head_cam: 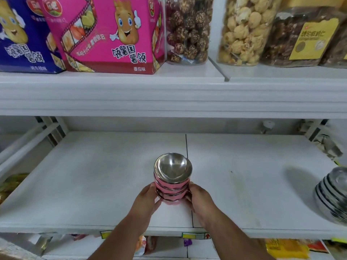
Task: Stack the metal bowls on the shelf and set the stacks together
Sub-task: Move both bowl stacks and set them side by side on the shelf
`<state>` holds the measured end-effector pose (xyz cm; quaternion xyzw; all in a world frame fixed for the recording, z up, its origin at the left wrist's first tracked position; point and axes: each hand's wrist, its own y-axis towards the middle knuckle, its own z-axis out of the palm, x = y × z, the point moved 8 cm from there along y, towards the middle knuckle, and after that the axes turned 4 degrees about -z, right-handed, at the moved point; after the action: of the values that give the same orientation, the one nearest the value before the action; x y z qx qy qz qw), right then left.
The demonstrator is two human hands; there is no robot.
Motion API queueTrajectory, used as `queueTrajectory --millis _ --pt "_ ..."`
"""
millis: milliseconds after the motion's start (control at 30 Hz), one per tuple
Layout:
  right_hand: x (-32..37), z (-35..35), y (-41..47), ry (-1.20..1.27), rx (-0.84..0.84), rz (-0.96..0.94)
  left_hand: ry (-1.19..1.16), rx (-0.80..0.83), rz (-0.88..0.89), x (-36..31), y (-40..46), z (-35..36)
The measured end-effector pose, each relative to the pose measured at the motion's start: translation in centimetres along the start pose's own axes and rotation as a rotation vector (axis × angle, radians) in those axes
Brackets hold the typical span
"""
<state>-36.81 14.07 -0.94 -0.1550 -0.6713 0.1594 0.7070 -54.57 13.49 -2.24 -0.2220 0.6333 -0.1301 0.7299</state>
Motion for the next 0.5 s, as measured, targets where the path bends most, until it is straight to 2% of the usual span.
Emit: queueTrajectory --millis 67,167,233,500 --pt "-0.4 -0.3 0.1 -0.019 -0.032 0.0 0.017 0.01 0.001 0.2 -0.1 -0.2" --pt "-1.2 -0.9 -0.7 -0.084 -0.124 -0.01 -0.013 -0.081 0.001 1.2 -0.5 -1.5" --pt "-2.2 -0.8 -1.1 -0.099 -0.12 -0.028 -0.002 -0.107 0.014 1.9 -1.0 -1.8" --pt "-3.2 -0.1 -0.9 -0.077 -0.076 -0.036 0.101 0.027 0.076 2.2 -0.6 0.0"
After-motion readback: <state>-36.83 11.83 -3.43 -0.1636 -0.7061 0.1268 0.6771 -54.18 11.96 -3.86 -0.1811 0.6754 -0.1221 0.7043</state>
